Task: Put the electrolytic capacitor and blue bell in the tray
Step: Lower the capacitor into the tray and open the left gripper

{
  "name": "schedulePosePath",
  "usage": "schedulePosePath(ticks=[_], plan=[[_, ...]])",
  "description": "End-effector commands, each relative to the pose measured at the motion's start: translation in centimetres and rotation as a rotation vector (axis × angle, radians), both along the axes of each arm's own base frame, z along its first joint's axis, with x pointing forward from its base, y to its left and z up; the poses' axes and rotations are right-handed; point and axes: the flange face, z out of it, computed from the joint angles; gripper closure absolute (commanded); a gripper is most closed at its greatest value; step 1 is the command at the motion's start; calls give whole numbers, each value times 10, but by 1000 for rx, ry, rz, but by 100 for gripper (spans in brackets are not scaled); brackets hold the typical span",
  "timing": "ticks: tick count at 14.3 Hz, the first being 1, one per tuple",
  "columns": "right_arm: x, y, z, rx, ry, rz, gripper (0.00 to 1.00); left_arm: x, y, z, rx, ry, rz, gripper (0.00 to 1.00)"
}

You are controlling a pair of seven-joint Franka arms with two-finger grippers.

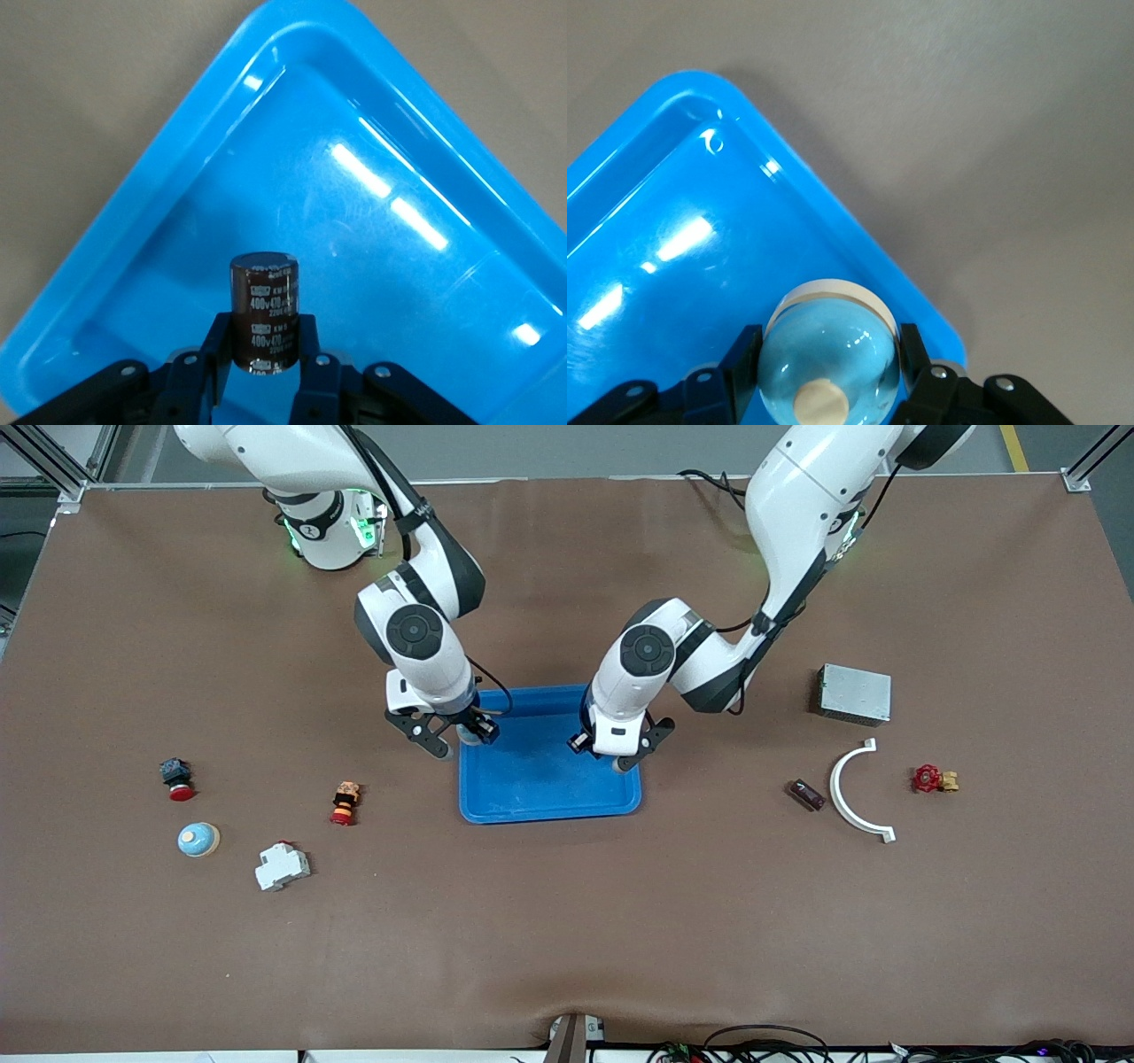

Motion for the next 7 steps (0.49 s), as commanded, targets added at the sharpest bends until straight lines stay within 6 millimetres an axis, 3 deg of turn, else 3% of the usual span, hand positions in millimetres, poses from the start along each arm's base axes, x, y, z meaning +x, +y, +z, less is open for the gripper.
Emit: schedulePosePath(ticks=[1, 7], plan=[[6, 31, -12, 5, -2, -51, 100, 10, -3, -11, -9, -11, 37, 100], [-3, 68, -46, -2, 3, -73, 100, 17, 9, -31, 20, -3, 55, 100]])
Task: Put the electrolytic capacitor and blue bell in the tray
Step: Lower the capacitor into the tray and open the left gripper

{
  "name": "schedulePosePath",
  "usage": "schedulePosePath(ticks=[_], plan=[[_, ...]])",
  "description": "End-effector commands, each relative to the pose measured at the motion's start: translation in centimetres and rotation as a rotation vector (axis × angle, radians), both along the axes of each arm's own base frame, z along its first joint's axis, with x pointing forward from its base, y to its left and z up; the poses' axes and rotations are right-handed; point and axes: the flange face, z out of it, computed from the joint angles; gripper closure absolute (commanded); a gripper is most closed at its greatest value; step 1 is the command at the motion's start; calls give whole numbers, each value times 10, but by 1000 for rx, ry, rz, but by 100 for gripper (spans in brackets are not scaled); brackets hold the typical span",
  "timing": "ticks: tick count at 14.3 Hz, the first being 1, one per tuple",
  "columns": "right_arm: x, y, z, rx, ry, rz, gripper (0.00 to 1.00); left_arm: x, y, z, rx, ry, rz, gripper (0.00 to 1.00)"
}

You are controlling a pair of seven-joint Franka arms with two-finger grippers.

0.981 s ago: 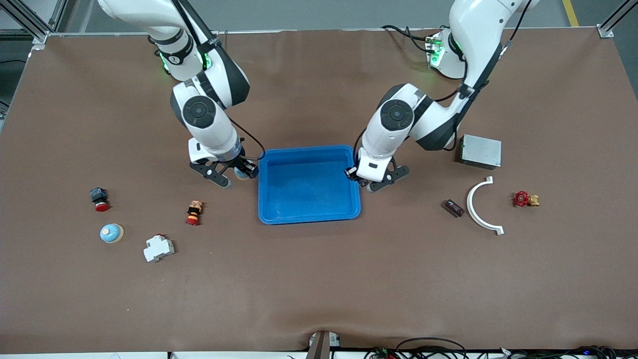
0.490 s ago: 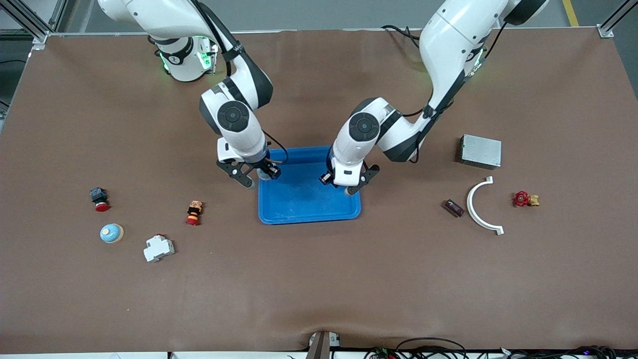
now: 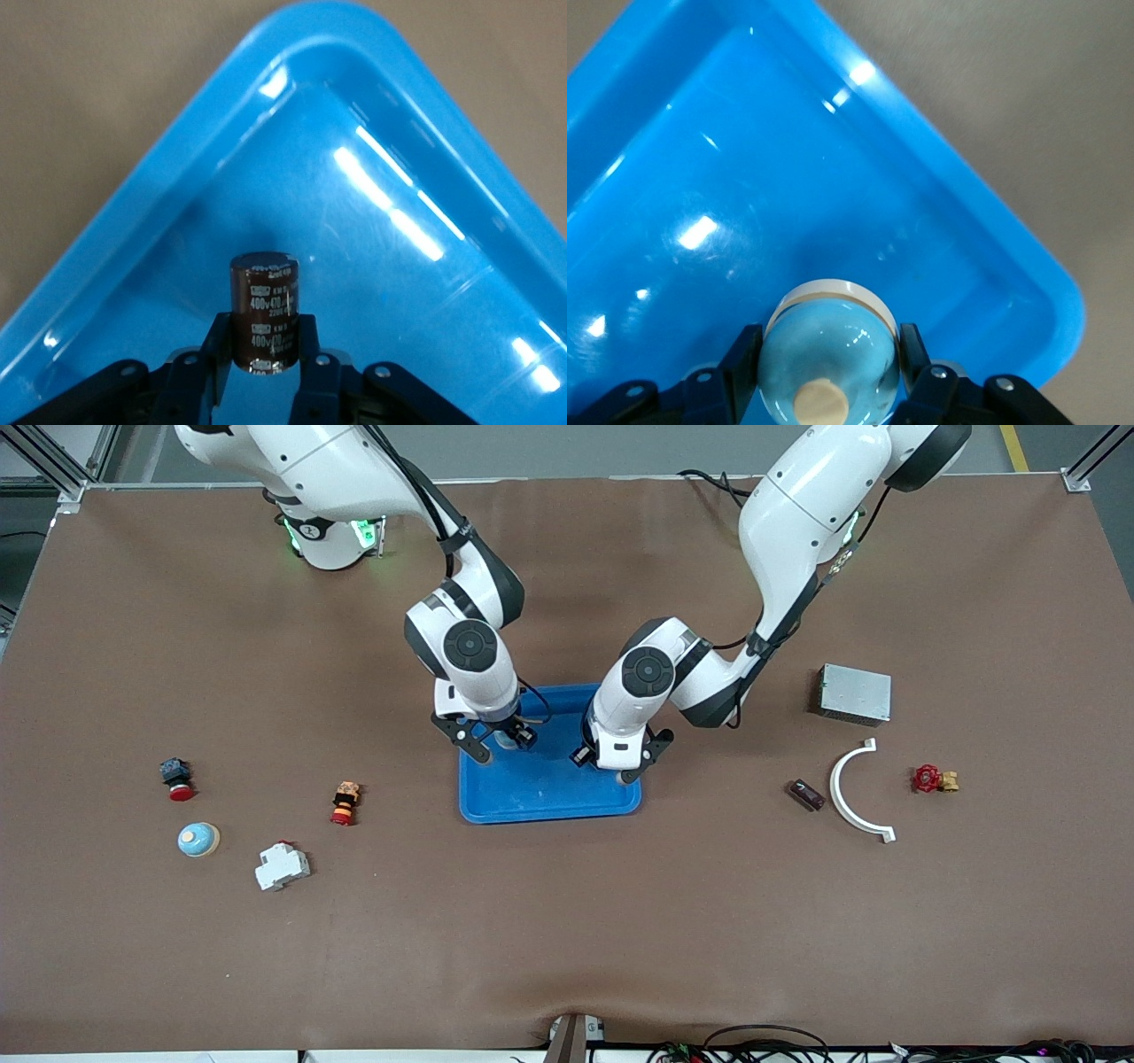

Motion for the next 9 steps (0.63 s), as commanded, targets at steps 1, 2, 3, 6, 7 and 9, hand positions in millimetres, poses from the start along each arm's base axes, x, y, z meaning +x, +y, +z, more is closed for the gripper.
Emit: schedulePosePath(ticks=[1, 2, 3, 6, 7, 9], plan=[[-1, 13, -7, -3, -13, -28, 100, 10, 5, -8, 21, -17, 23, 100], [-2, 14, -10, -7, -11, -29, 100, 12, 6, -7, 21, -21, 26, 100], [-2, 14, -11, -8, -10, -29, 100, 14, 6, -5, 18, -24, 27, 99], [-1, 13, -11, -9, -12, -30, 100, 23, 11, 11, 17, -49, 29, 0], [-1, 14, -11, -2, -20, -29, 100, 26, 13, 24, 22, -66, 24, 0], [0, 15, -12, 26, -50, -30, 100, 34, 24, 53, 46, -70, 26, 0]])
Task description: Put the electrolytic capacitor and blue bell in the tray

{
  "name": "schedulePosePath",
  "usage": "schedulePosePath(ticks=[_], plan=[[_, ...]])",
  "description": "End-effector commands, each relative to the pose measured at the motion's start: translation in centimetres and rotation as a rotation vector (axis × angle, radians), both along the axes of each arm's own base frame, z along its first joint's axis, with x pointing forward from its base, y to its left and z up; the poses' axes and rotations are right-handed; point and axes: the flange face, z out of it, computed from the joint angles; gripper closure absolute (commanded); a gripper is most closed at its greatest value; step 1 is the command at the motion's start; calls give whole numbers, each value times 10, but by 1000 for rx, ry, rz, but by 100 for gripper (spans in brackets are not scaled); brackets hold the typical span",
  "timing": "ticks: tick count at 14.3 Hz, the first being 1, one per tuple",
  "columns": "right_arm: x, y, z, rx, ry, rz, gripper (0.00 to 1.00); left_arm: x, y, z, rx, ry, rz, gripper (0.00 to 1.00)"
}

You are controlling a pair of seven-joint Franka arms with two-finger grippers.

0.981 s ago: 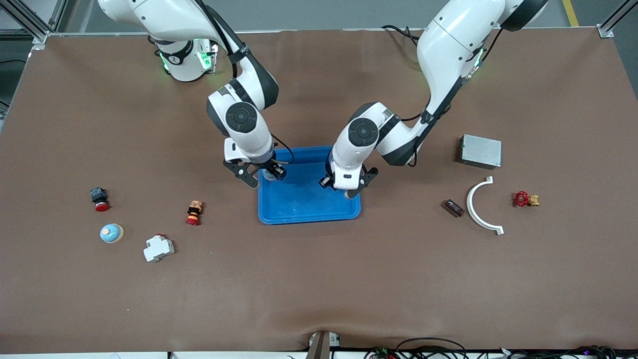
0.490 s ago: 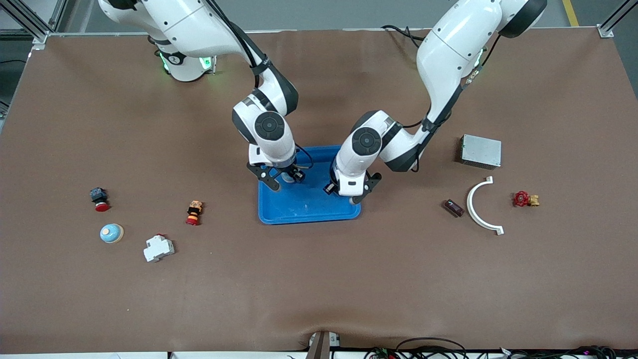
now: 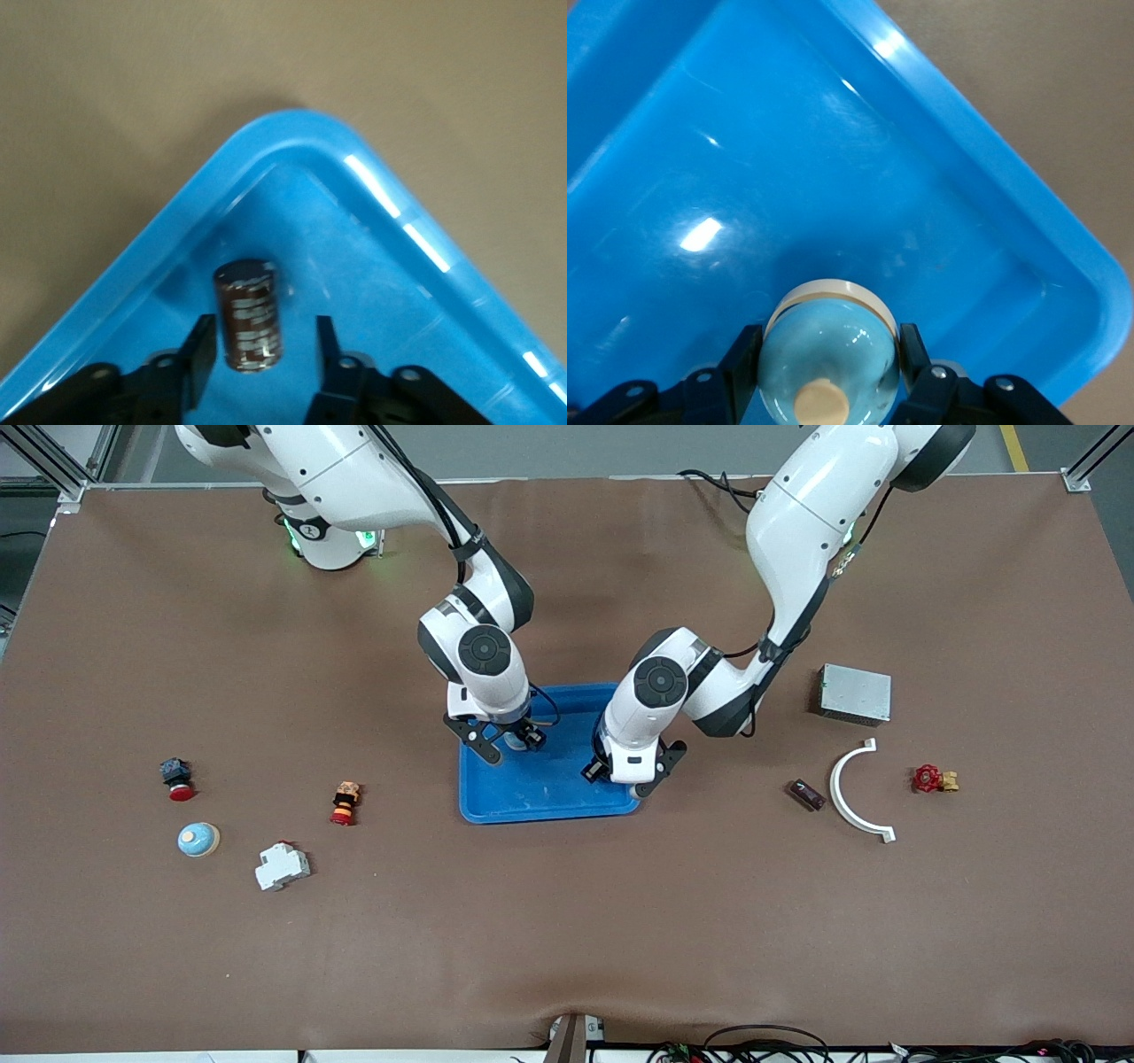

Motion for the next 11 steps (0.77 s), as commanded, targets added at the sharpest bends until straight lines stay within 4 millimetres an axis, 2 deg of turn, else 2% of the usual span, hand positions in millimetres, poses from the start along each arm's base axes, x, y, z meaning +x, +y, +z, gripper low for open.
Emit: schedulePosePath(ticks=[1, 3, 5, 7, 9, 11], plan=[[2, 5, -6, 16, -37, -15, 100, 17, 24, 53, 52, -29, 9, 0], [3, 4, -9, 18, -38, -17, 100, 36, 58, 90, 85, -39, -10, 0], [2, 0, -13, 9, -32, -15, 100, 55, 110, 107, 135, -12, -60, 0], [2, -5, -16, 3, -27, -14, 100, 70, 163, 108, 169, 19, -123, 0], [1, -5, -17, 1, -27, -9, 100, 83, 229, 94, 181, 47, -170, 0], [2, -5, -17, 3, -27, -12, 100, 86, 277, 74, 185, 86, -205, 0]])
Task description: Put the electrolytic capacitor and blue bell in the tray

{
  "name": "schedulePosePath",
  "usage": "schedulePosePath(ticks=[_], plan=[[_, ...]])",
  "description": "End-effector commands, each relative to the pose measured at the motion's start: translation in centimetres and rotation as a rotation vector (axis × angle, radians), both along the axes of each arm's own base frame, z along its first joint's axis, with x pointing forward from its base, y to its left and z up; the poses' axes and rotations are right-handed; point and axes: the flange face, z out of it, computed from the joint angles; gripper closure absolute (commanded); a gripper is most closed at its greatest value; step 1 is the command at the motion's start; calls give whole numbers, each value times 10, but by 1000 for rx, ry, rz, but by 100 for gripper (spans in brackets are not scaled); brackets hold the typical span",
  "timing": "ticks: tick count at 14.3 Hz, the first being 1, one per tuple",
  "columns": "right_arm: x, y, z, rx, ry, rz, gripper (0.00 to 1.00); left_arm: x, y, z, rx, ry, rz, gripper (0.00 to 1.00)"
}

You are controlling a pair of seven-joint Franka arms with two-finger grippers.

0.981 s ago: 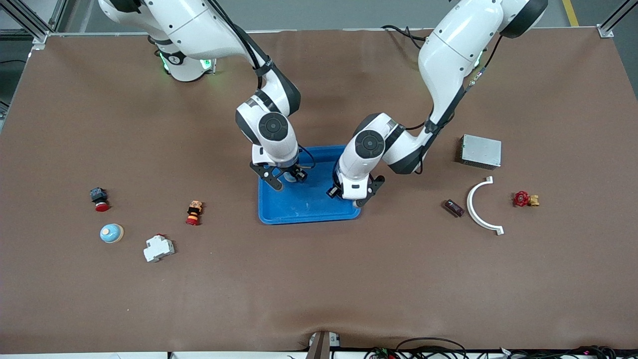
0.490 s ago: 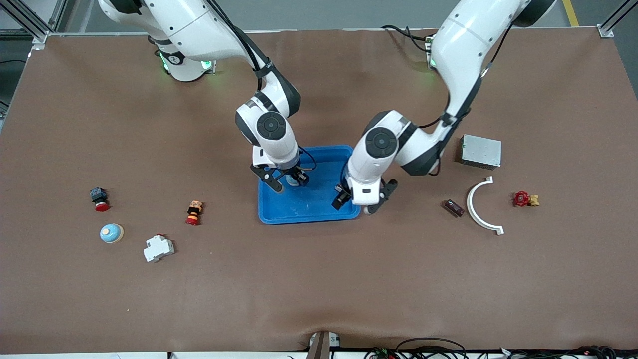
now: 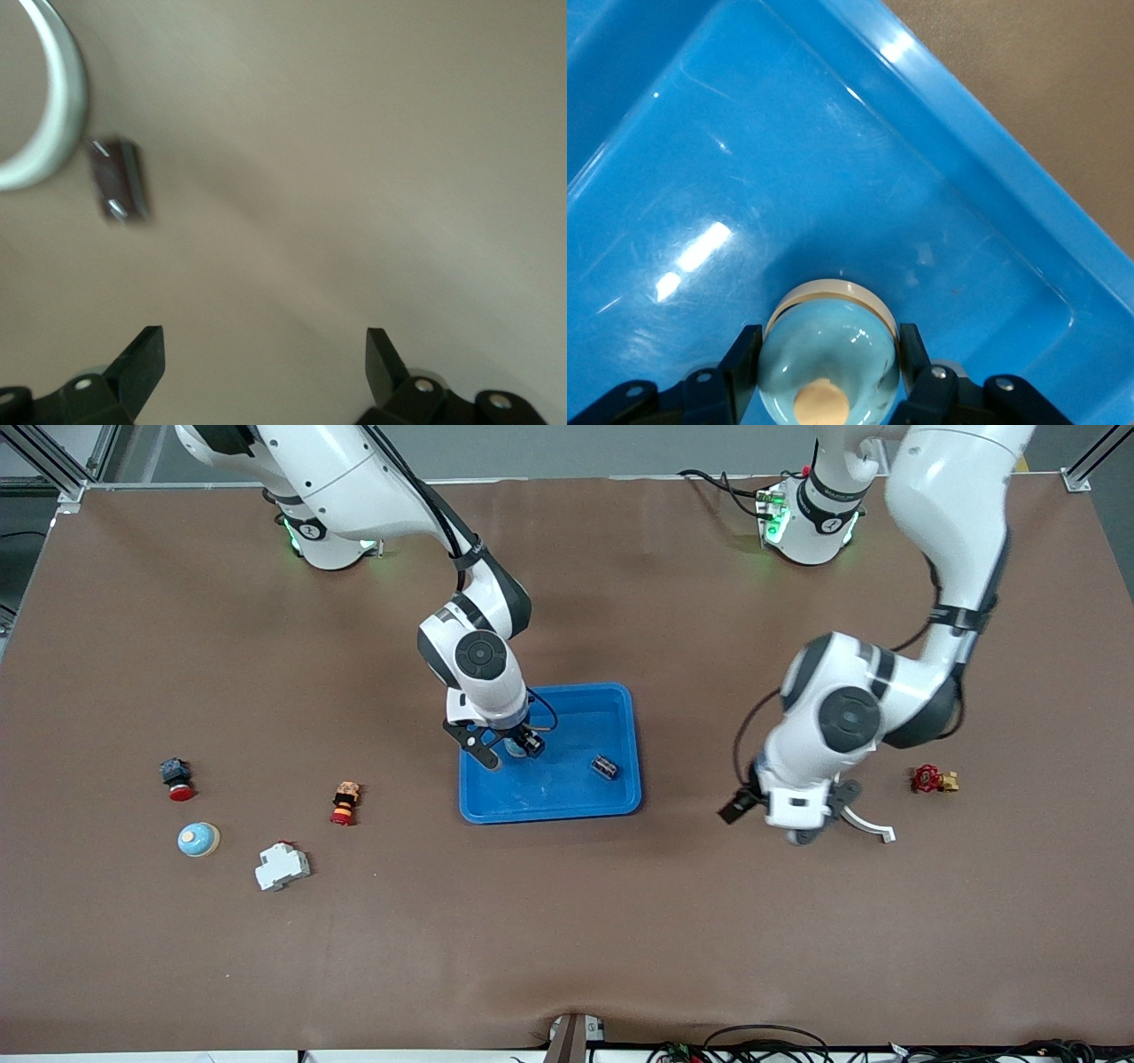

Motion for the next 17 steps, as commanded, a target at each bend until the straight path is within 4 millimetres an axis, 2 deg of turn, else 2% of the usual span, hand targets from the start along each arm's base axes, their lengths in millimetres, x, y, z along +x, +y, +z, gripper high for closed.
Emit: schedulePosePath(ticks=[1, 2, 4, 5, 6, 7, 8, 9, 11, 12, 13, 15, 16, 17], plan=[[0, 1, 0, 2, -18, -4, 100, -7, 56, -26, 19, 53, -42, 0], [-1, 1, -1, 5, -22, -4, 100, -11, 70, -41, 18, 77, -43, 0], [-3, 2, -10, 8, -23, -3, 100, -14, 80, -71, 11, 121, -12, 0], [-3, 3, -9, 10, -25, -5, 100, -15, 83, -84, 10, 140, -3, 12], [-4, 3, -9, 9, -24, -8, 100, -16, 85, -91, 6, 140, 2, 15], [-1, 1, -9, 8, -23, -12, 66, -20, 89, -102, 1, 142, 8, 17], [-2, 1, -9, 7, -22, -12, 1, -24, 90, -110, -4, 135, 10, 18], [-4, 2, -9, 2, -16, -7, 0, -32, 90, -120, -7, 131, 8, 18], [4, -1, 9, -1, -17, -1, 0, -33, 96, -116, -8, 114, 13, 18], [13, -2, 35, -15, -7, 0, 0, -33, 96, -121, -9, 119, 16, 18], [26, -11, 64, -44, 29, 20, 0, -33, 97, -123, -8, 119, 17, 19], [53, -44, 130, -89, 119, 105, 0, -30, 110, -124, -1, 115, 26, 22], [58, -64, 159, -98, 130, 178, 0, -29, 112, -120, 3, 108, 26, 31], [59, -85, 184, -95, 117, 254, 0, -29, 108, -119, 4, 105, 31, 45]])
